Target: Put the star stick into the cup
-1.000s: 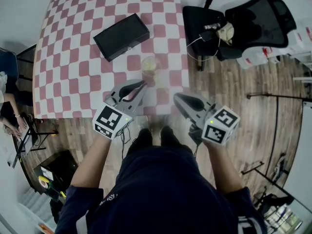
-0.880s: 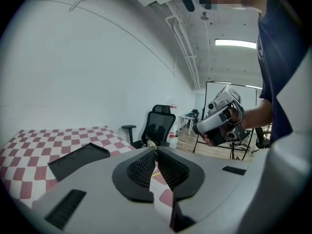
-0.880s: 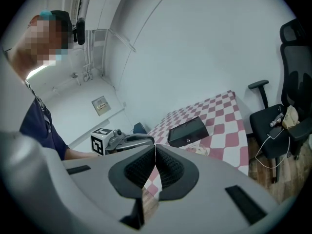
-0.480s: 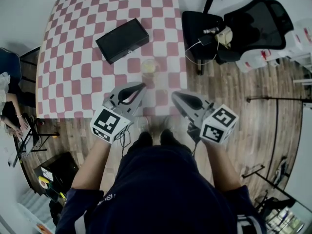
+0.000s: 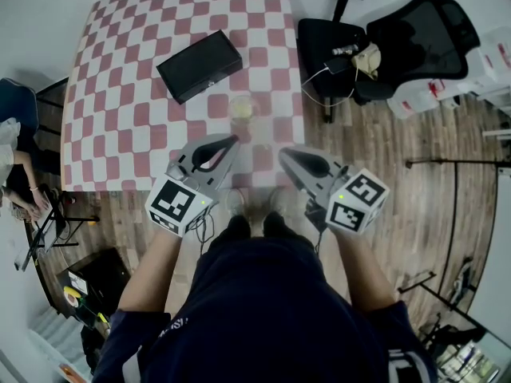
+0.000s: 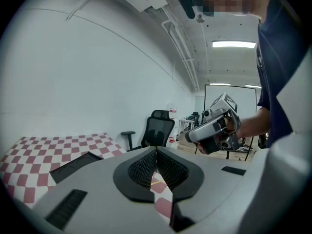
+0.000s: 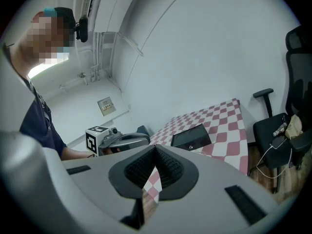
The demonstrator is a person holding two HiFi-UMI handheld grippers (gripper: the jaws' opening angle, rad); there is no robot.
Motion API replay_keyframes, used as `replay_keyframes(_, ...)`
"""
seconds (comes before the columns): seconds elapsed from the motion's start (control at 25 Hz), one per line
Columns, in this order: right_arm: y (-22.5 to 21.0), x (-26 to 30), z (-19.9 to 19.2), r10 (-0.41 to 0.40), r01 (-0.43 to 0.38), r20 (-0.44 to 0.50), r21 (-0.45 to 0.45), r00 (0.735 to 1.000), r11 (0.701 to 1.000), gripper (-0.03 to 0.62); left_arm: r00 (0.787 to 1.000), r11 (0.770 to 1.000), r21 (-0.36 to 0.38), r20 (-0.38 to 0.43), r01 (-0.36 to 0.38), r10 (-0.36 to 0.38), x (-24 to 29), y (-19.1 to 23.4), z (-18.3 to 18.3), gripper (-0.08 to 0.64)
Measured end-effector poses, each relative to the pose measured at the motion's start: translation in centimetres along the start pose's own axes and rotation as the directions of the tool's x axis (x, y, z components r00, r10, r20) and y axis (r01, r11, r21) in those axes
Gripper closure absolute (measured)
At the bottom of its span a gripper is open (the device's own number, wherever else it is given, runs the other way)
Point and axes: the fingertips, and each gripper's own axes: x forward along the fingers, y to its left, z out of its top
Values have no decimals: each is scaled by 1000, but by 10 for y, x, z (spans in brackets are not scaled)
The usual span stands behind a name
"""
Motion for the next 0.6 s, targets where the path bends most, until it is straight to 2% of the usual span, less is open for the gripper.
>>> replay_keyframes(0.6,0,-10,-3,26,-26,-16,-22,1000,999,577,1000,1000,-9,2,-16,16,5,-10,1,526)
